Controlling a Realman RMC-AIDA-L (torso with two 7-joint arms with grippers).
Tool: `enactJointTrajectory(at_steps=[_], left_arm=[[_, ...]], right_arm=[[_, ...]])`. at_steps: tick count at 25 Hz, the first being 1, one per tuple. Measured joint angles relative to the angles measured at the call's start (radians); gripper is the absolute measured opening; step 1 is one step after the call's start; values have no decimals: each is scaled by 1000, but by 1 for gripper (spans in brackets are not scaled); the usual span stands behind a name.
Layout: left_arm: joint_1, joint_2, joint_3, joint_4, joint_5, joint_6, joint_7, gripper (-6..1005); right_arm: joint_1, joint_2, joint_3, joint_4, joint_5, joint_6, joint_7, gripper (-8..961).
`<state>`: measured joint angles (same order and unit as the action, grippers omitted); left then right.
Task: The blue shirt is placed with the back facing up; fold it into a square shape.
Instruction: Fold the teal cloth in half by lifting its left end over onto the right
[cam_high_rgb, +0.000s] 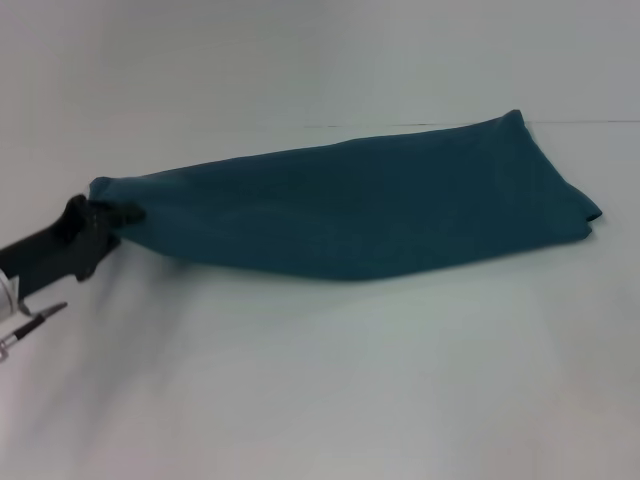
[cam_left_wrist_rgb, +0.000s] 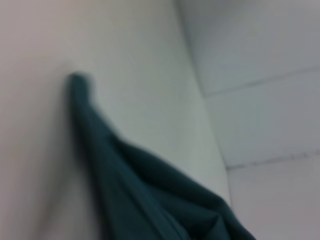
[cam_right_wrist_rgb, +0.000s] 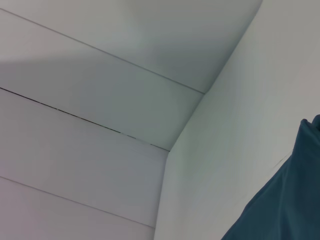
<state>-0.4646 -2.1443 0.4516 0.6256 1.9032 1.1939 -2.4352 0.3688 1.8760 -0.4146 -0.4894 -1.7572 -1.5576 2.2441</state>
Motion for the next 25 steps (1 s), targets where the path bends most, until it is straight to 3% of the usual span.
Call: enactJointTrajectory(at_steps=[6, 11, 17, 25], left_arm=[[-61, 56, 26, -7, 77, 18, 183, 44], [-95, 87, 10, 36, 244, -39, 145, 49], [-75, 94, -10, 99, 334, -143, 87, 54], [-74, 97, -26, 117, 392, -179, 112, 62]], right_arm=[[5, -10, -7, -1, -14, 11, -11, 776], [12, -15, -8, -4, -25, 18, -5, 776], [13, -15, -7, -1, -25, 23, -3, 776], [16, -13, -10, 0, -25, 26, -3, 776]])
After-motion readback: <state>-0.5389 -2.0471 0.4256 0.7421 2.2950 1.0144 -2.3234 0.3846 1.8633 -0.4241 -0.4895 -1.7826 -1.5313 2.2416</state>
